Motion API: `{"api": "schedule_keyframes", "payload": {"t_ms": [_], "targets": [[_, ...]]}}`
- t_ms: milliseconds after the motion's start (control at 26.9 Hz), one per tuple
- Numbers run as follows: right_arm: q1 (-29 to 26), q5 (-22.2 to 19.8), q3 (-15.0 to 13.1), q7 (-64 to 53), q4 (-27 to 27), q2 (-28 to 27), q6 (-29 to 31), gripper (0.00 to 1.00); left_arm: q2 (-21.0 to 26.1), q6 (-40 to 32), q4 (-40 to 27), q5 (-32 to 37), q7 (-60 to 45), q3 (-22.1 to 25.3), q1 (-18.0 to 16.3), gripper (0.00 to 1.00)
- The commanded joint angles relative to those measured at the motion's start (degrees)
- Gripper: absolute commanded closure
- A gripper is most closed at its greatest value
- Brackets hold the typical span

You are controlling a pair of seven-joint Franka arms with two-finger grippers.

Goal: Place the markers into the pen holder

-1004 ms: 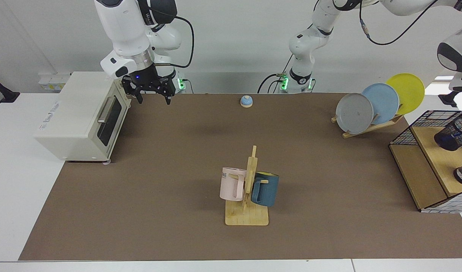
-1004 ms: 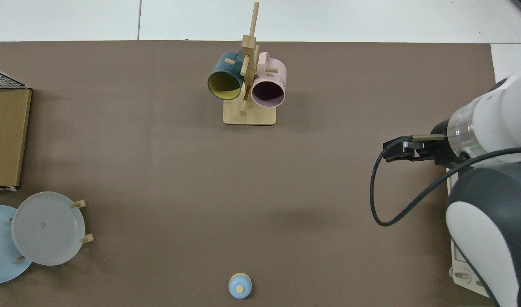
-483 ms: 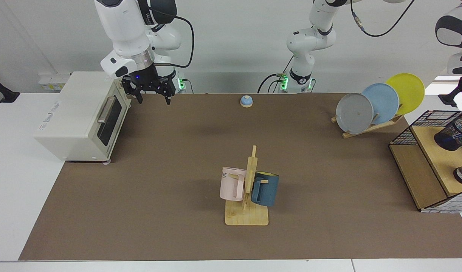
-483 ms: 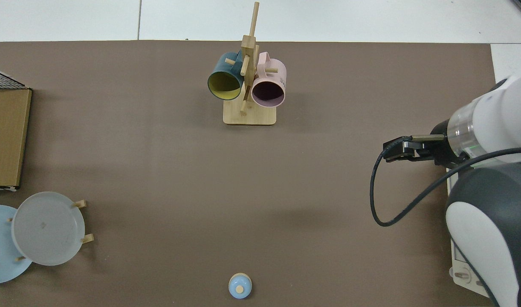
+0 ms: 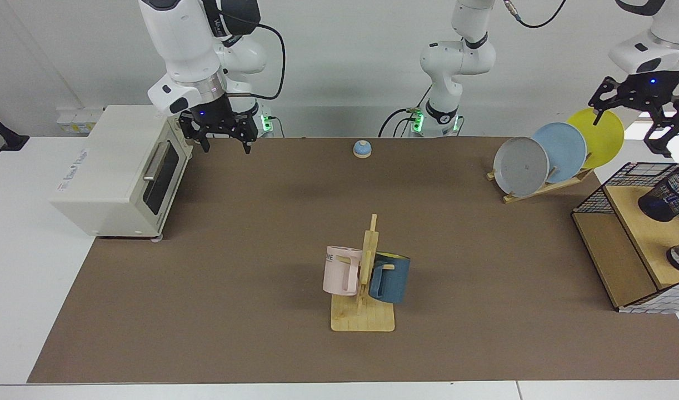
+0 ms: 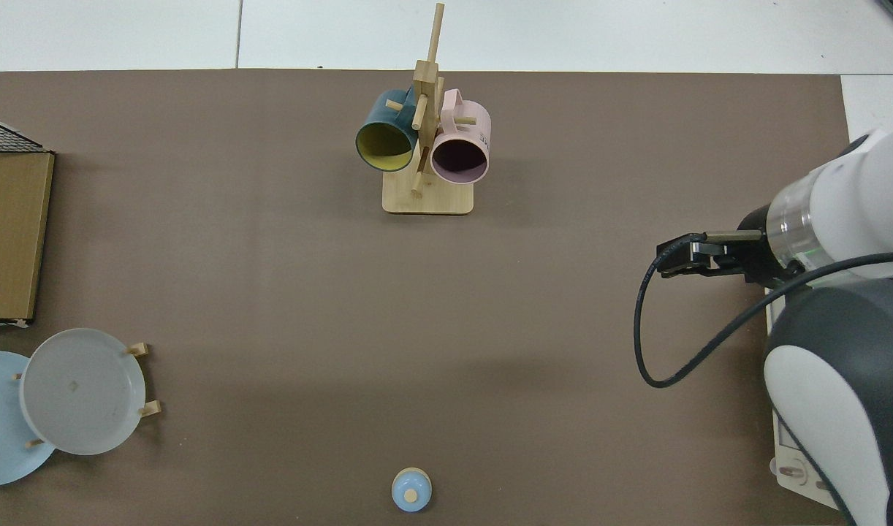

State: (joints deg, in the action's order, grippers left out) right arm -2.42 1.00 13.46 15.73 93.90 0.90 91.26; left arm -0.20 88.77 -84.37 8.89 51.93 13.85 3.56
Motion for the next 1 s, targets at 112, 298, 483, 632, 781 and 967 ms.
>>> {"api": "schedule_keyframes", "payload": {"t_ms": [112,298,483,632,781,967], "targets": [[-1.0,0.9,0.6,0.1,0.3,0.3,0.8,0.00,-1.6,-2.0,-2.1,-6.3,-15.2,-1.5,2.2,0.00],[-1.0,0.9,0.6,0.1,0.3,0.3,0.9,0.00,-1.5,-3.4,-2.1,-6.7,-18.4,-4.4,2.3,0.00],[-1.0,0.9,0.6,0.1,0.3,0.3,0.9,0.00,-1.1,-6.3,-1.2,-8.9,-26.7,-6.9,2.2,0.00],[-1.0,0.9,0.6,0.1,0.3,0.3,0.9,0.00,-1.1,-7.0,-1.1,-9.3,-32.1,-7.7,2.2,0.00],[-1.0,0.9,0.6,0.1,0.3,0.3,0.9,0.00,-1.4,-5.8,-1.5,-9.8,-34.4,-9.1,2.1,0.00],[-1.0,0.9,0.6,0.1,0.3,0.3,0.9,0.00,-1.4,-5.0,-1.9,-9.9,-35.5,-9.3,2.1,0.00]]}}
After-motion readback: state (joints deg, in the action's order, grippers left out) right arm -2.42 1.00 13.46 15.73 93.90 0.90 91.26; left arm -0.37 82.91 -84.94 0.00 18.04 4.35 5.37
